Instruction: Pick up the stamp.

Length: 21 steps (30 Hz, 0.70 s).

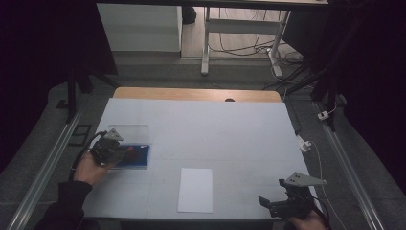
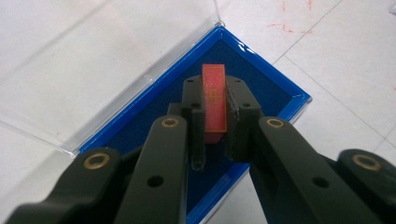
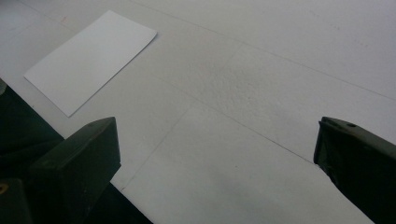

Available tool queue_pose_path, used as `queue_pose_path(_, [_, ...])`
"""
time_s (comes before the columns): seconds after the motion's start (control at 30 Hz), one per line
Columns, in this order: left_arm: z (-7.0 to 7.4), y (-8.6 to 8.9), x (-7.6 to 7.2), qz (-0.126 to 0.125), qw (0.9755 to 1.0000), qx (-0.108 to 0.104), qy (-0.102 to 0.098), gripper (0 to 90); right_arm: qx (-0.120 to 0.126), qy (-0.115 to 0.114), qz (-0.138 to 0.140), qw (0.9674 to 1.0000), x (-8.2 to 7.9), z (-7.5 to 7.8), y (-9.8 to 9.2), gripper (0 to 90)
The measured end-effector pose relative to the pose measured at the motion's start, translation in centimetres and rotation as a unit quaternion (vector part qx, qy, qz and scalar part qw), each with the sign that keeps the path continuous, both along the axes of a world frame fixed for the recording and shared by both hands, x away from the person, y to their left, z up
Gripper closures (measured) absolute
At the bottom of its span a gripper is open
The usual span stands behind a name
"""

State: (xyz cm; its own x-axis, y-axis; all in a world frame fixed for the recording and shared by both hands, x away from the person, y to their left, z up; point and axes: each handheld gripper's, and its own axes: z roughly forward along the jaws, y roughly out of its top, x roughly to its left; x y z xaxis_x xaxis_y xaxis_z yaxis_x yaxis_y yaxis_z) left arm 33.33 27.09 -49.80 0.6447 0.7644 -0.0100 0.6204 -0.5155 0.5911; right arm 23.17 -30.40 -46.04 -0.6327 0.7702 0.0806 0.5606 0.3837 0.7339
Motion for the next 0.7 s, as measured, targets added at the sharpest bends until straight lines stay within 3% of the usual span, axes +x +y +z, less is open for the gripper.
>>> queue_pose_path(0.27, [0.2,0.2,0.0,0.008,1.0000,0.000,-0.002,80.1,0.000,0.000,0.000,1.0000,0.0,0.0,0.0,0.7])
queue_pose_path(0.47, [1.0,0.6,-0.3,0.028,0.9992,-0.028,-0.006,80.1,0.000,0.001,0.001,1.0000,0.0,0.0,0.0,0.7])
queue_pose_path(0.7, [1.8,0.3,-0.8,0.033,0.9986,-0.038,-0.016,80.1,0.000,0.000,0.001,1.0000,0.0,0.0,0.0,0.7])
